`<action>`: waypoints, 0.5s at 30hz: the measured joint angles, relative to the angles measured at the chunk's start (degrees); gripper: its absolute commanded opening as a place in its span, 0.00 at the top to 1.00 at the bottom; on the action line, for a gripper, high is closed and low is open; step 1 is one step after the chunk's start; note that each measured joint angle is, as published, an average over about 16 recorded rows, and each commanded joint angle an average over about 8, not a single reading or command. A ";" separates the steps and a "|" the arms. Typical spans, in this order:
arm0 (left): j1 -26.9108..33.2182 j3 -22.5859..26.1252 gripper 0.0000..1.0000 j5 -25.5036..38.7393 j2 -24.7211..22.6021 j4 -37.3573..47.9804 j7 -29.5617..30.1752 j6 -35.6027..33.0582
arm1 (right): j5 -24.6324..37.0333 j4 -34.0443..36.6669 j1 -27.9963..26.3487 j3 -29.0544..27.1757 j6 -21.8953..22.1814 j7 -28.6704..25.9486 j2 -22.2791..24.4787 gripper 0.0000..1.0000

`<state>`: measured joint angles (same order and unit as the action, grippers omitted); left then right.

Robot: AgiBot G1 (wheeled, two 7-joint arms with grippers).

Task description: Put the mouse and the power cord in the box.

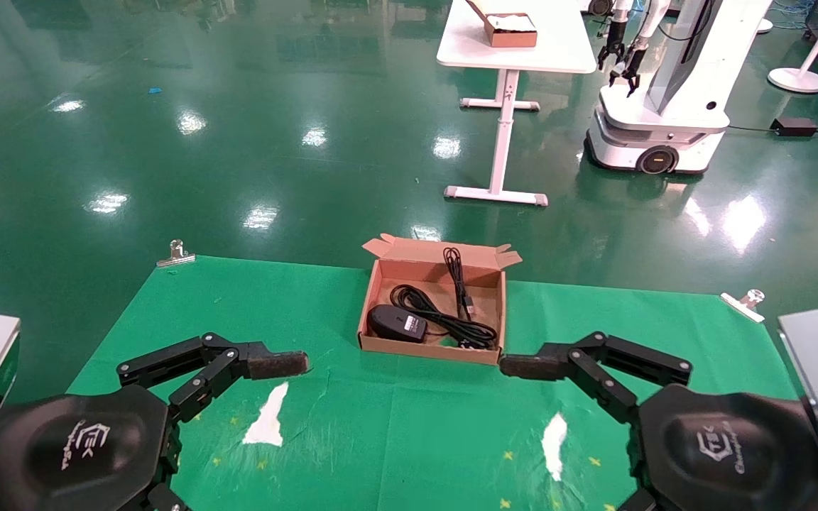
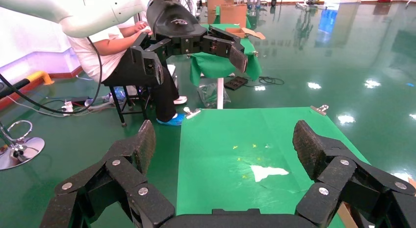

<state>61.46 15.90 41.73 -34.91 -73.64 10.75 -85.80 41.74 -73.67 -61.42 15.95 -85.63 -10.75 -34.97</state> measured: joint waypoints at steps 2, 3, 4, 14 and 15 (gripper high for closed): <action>0.01 0.02 0.00 0.02 -0.01 0.01 0.00 0.02 | 0.03 0.04 -0.04 0.02 -0.01 0.01 -0.01 0.00; 0.02 0.02 0.00 0.03 -0.02 0.02 0.00 0.03 | 0.04 0.05 -0.06 0.02 -0.02 0.02 -0.01 0.00; 0.02 0.03 0.00 0.04 -0.02 0.02 0.00 0.03 | 0.06 0.07 -0.07 0.03 -0.02 0.03 -0.01 0.00; 0.05 0.07 0.00 0.08 -0.06 0.06 -0.01 0.09 | 0.13 0.15 -0.18 0.07 -0.06 0.06 -0.04 0.00; 0.06 0.07 0.00 0.08 -0.06 0.07 -0.01 0.09 | 0.13 0.16 -0.19 0.08 -0.07 0.06 -0.04 0.00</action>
<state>61.52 15.97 41.81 -34.97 -73.58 10.74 -85.71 41.87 -73.51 -61.60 16.03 -85.70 -10.69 -35.01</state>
